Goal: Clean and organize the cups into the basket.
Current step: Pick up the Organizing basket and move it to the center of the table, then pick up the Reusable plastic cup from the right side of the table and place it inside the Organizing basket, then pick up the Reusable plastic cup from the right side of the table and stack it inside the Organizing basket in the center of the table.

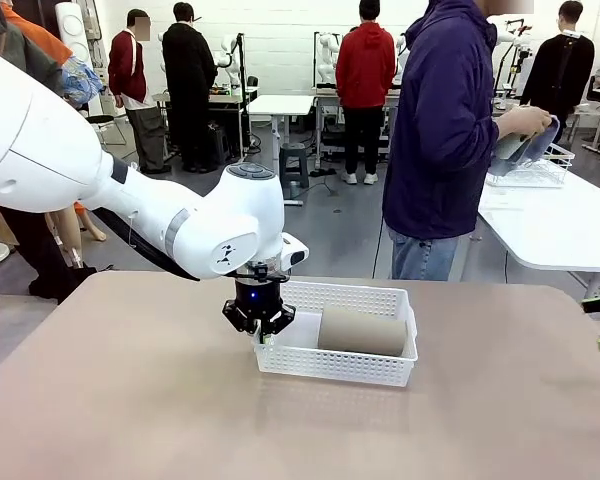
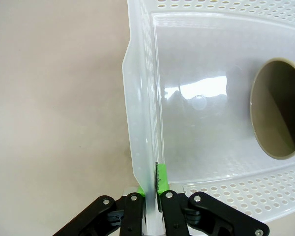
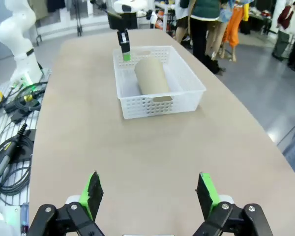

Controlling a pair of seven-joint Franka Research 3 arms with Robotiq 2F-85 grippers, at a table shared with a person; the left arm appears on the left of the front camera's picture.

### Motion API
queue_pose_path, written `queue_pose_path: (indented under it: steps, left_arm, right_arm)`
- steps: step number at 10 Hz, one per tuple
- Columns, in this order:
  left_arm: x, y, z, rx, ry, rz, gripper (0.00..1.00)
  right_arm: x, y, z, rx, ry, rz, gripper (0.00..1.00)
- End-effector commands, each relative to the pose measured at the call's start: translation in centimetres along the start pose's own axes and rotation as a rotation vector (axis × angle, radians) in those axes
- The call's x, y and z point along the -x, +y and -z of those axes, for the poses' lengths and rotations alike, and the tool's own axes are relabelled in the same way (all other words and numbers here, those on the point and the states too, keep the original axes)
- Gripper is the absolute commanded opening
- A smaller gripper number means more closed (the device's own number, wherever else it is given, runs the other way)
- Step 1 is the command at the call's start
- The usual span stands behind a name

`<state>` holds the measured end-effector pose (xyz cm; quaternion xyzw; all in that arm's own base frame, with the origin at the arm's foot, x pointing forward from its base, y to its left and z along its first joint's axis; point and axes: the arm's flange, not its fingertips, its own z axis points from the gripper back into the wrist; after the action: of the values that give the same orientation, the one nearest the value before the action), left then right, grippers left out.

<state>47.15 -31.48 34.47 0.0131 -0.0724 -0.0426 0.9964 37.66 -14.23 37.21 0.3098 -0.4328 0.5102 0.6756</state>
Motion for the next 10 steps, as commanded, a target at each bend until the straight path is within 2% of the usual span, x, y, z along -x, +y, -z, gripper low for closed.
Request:
queue_pose_path:
  steps: [1,2,3,10]
  left_arm:
    - [0.0,0.0,0.0,0.001,-0.001,-0.001,0.0]
    - [0.0,0.0,0.0,0.001,-0.001,-0.001,0.0]
    - [0.0,0.0,0.0,0.001,-0.001,-0.001,0.0]
    - [0.0,0.0,0.0,0.001,-0.001,-0.001,0.0]
  right_arm:
    - [0.0,-0.9,0.2,0.021,-0.04,-0.001,1.0]
    - [-1.2,-1.5,1.3,0.024,-0.011,0.007,1.0]
    - [0.5,0.0,-0.6,0.008,-0.009,0.013,1.0]
    - [0.5,0.0,-0.6,0.008,-0.009,0.013,1.0]
